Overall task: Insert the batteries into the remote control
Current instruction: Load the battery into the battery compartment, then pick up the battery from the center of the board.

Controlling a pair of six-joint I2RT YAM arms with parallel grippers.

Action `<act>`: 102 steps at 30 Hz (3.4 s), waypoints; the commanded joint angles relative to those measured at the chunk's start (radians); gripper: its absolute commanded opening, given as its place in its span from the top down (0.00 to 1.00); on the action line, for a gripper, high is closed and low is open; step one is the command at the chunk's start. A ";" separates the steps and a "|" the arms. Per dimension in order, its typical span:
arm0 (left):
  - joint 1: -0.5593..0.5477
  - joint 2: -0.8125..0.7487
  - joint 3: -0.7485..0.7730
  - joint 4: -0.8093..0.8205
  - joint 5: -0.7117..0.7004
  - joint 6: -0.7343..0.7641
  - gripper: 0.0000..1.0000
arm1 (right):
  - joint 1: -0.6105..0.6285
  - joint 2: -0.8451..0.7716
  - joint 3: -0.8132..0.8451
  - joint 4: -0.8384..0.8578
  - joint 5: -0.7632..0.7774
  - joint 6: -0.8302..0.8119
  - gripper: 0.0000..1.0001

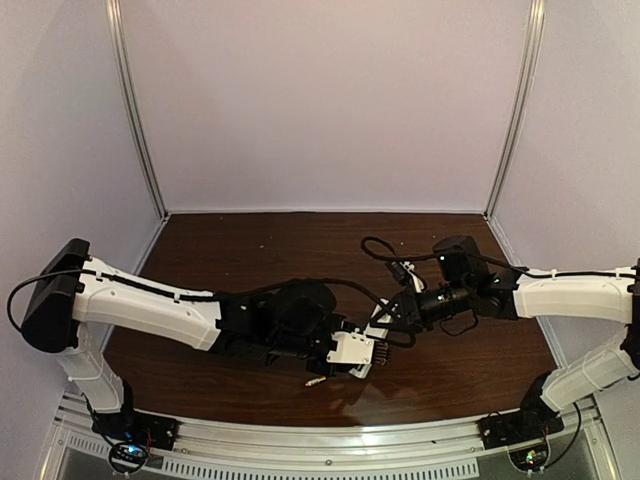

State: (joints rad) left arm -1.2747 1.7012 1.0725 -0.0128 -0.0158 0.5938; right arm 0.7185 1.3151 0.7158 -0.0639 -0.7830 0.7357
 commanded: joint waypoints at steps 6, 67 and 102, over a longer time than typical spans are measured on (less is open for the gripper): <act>-0.020 0.021 -0.002 -0.006 -0.055 0.047 0.67 | 0.007 -0.006 0.026 0.020 -0.030 -0.001 1.00; -0.043 -0.200 -0.033 0.042 -0.118 -0.131 0.55 | -0.002 -0.038 0.009 0.002 0.006 -0.071 1.00; 0.051 0.055 -0.019 -0.499 0.003 -0.756 0.60 | -0.206 -0.216 -0.346 0.484 -0.050 0.162 1.00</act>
State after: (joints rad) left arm -1.2327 1.7351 1.0134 -0.4763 0.0040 -0.1802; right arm 0.5190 1.0962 0.3878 0.2932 -0.8165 0.8455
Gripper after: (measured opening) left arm 0.413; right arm 0.198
